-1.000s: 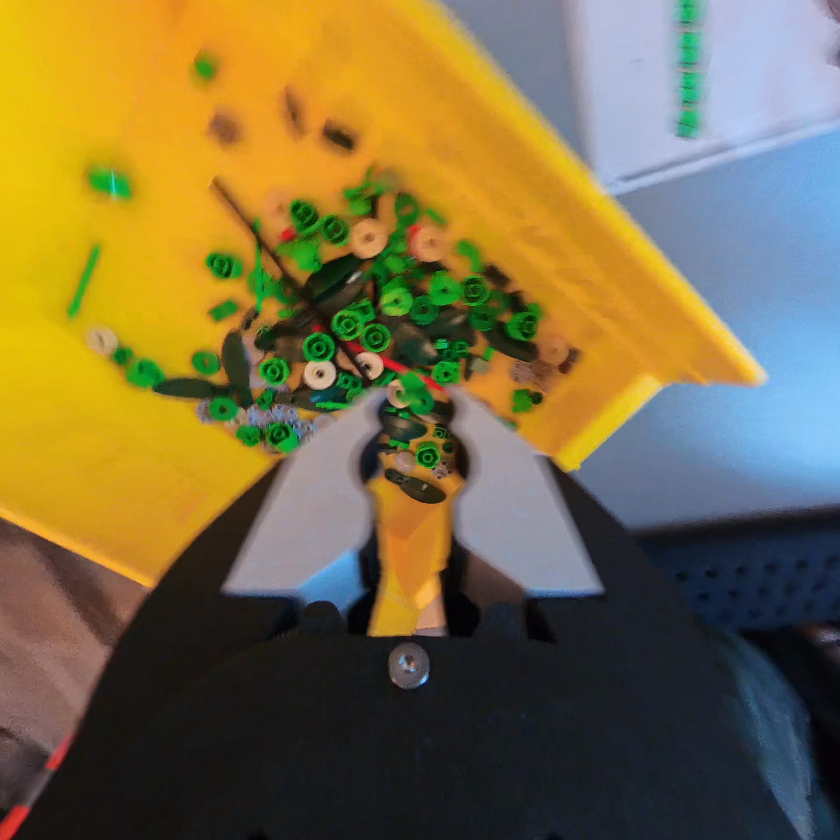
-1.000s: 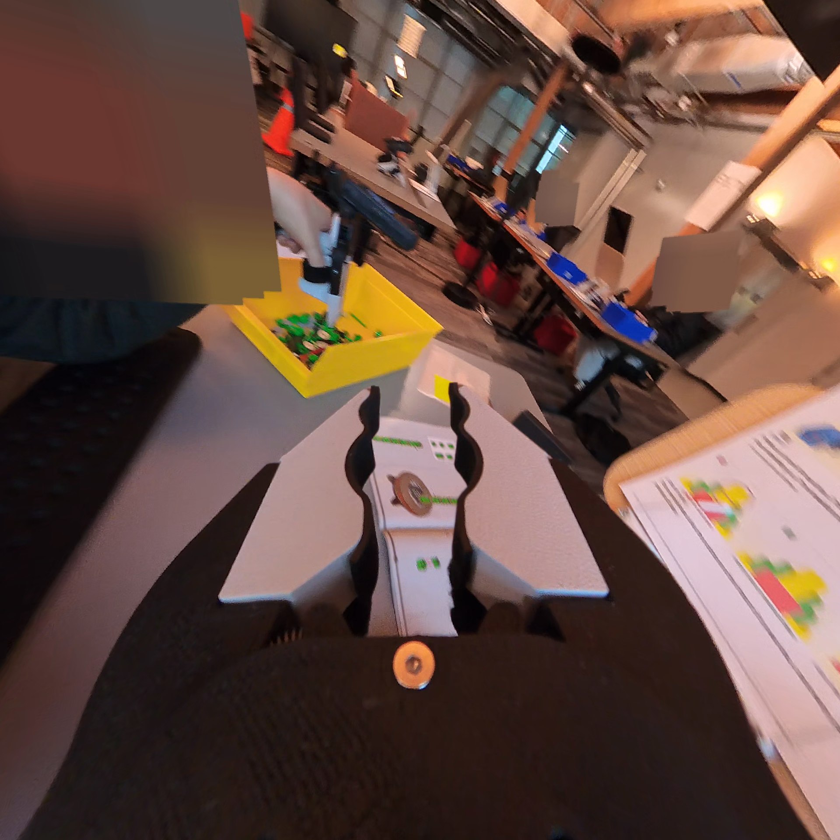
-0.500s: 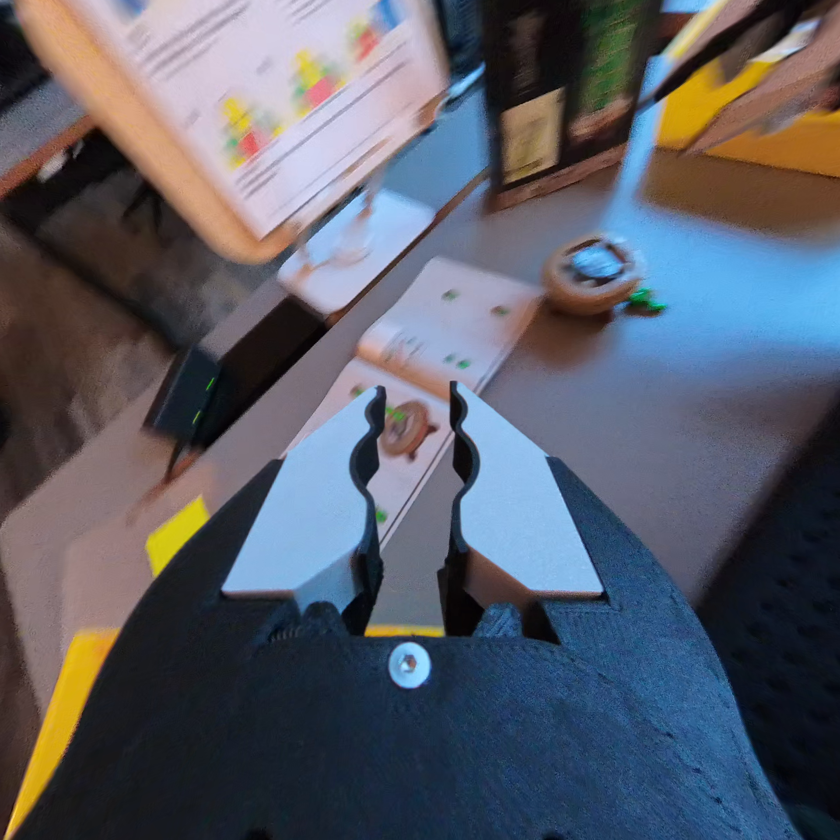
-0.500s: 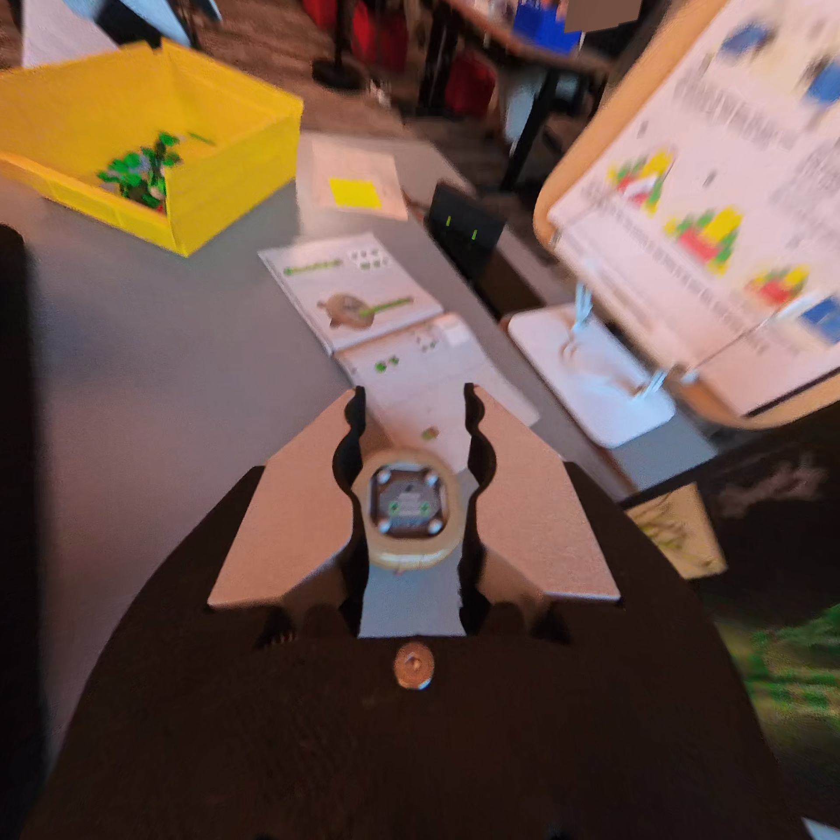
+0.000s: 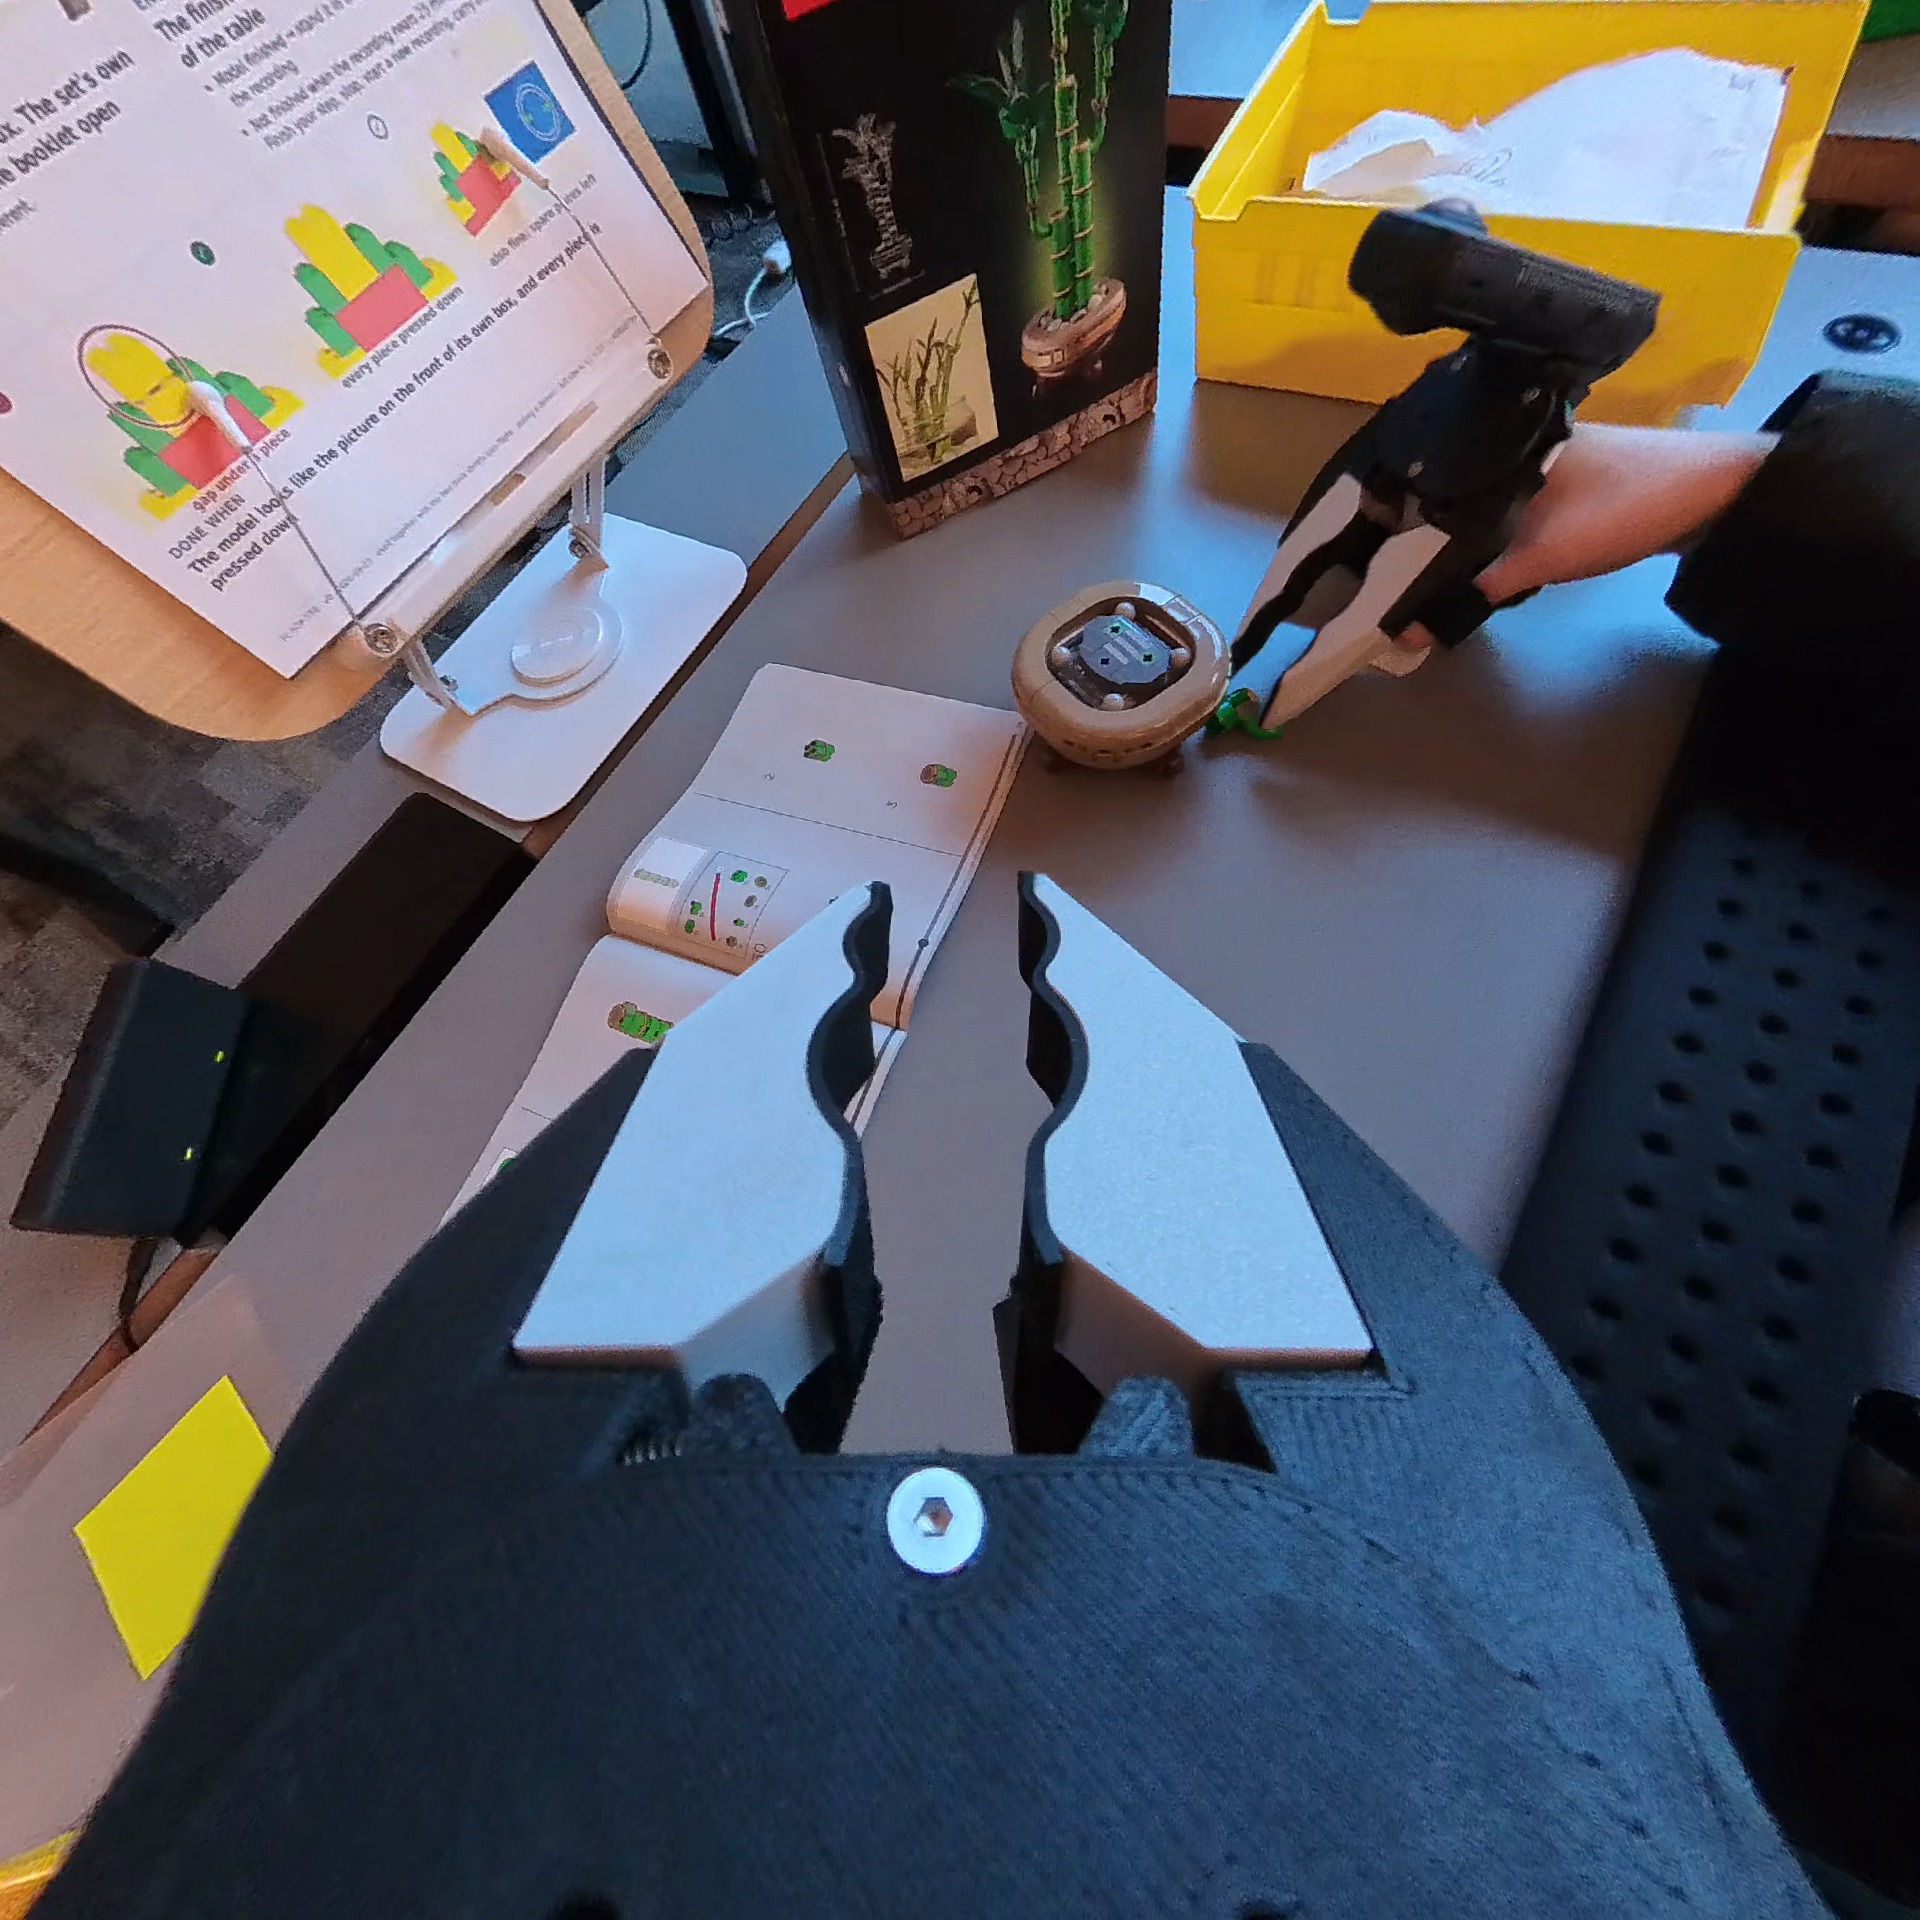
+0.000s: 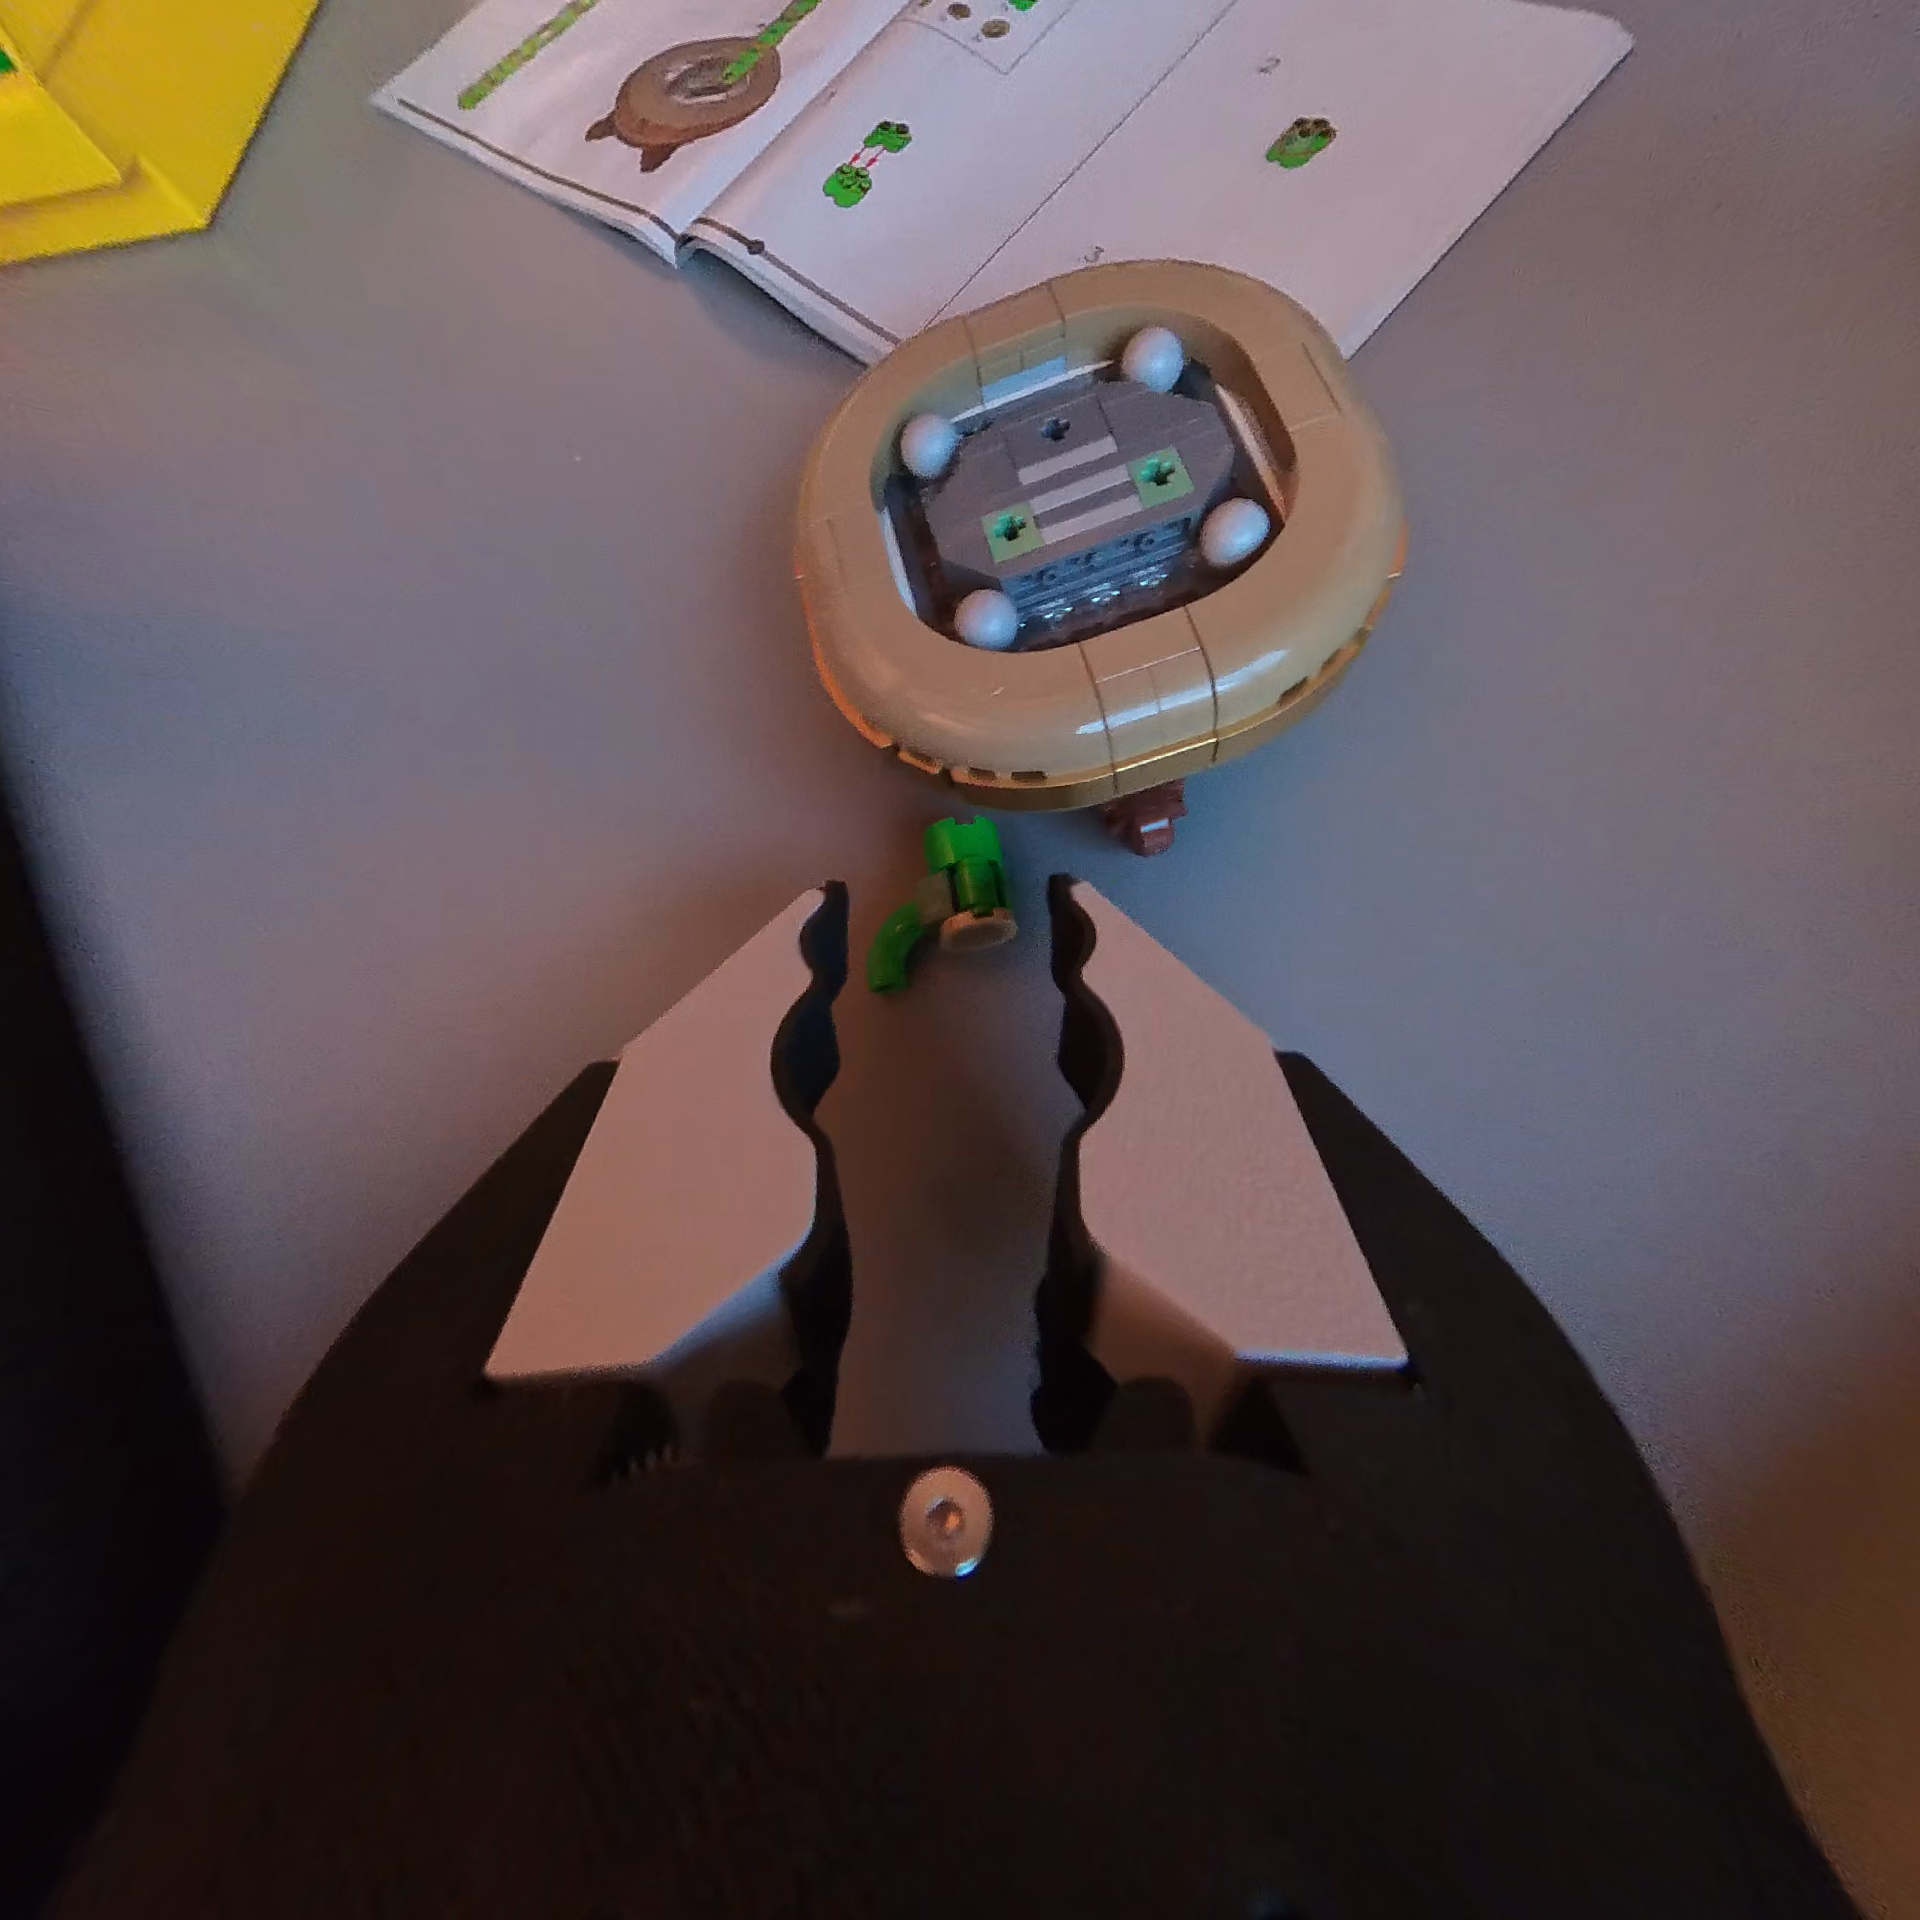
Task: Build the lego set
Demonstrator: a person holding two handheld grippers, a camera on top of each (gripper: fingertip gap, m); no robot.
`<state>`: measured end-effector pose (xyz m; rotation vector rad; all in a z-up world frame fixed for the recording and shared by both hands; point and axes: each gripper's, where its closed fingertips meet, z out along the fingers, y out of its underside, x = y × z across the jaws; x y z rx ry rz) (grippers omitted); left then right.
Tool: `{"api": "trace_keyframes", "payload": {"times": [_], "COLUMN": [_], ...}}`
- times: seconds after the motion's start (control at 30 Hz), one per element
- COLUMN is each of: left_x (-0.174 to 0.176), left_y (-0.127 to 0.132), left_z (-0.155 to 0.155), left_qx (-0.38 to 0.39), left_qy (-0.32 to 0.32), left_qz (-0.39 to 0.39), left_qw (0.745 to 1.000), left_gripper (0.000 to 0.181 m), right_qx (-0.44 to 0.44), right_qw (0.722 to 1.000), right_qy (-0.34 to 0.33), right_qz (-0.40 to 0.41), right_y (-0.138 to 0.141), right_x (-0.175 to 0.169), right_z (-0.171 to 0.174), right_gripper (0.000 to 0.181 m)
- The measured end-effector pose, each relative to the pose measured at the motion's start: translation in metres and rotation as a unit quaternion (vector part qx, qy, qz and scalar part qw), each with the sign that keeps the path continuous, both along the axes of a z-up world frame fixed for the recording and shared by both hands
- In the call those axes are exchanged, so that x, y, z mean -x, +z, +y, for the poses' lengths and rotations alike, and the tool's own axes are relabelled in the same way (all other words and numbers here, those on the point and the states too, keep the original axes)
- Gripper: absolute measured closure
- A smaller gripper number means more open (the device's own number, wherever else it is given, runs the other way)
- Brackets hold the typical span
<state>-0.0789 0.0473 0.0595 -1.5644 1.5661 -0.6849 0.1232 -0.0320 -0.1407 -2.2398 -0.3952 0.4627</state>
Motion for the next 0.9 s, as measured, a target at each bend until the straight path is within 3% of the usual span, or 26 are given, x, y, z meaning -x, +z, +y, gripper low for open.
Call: {"api": "trace_keyframes", "payload": {"times": [0.13,0.23,0.33,0.43,0.53,0.6,0.7,0.8,0.9], "left_x": [0.001,-0.005,-0.02,-0.034,-0.038,-0.036,-0.036,-0.038,-0.04], "left_y": [-0.002,-0.003,0.002,0.005,-0.007,-0.024,-0.049,-0.066,-0.064], "left_z": [0.004,-0.001,-0.02,-0.037,-0.048,-0.059,-0.074,-0.084,-0.087], "left_qx": [0.002,0.007,0.039,0.089,0.139,0.168,0.181,0.207,0.227], "left_qy": [0.001,-0.017,-0.068,-0.12,-0.153,-0.176,-0.204,-0.213,-0.222], "left_qz": [0.001,-0.007,-0.053,-0.117,-0.175,-0.193,-0.223,-0.233,-0.249], "left_qw": [1.0,1.0,0.996,0.982,0.963,0.951,0.936,0.926,0.915], "left_gripper": [0.159,0.162,0.167,0.163,0.164,0.165,0.163,0.164,0.163], "right_qx": [0.02,-0.013,-0.174,-0.298,-0.347,-0.364,-0.359,-0.348,-0.338], "right_qw": [0.999,0.996,0.967,0.917,0.86,0.829,0.804,0.808,0.818], "right_qy": [0.007,0.084,0.185,0.251,0.309,0.328,0.348,0.346,0.343], "right_qz": [0.03,0.034,0.033,0.084,0.211,0.269,0.323,0.325,0.313], "right_y": [-0.009,0.005,0.064,0.127,0.177,0.195,0.203,0.2,0.187], "right_x": [0.005,0.029,0.077,0.116,0.141,0.147,0.15,0.154,0.157], "right_z": [0.001,-0.01,-0.022,-0.039,-0.059,-0.062,-0.06,-0.047,-0.035], "right_gripper": [0.159,0.164,0.164,0.164,0.164,0.164,0.164,0.164,0.164]}}
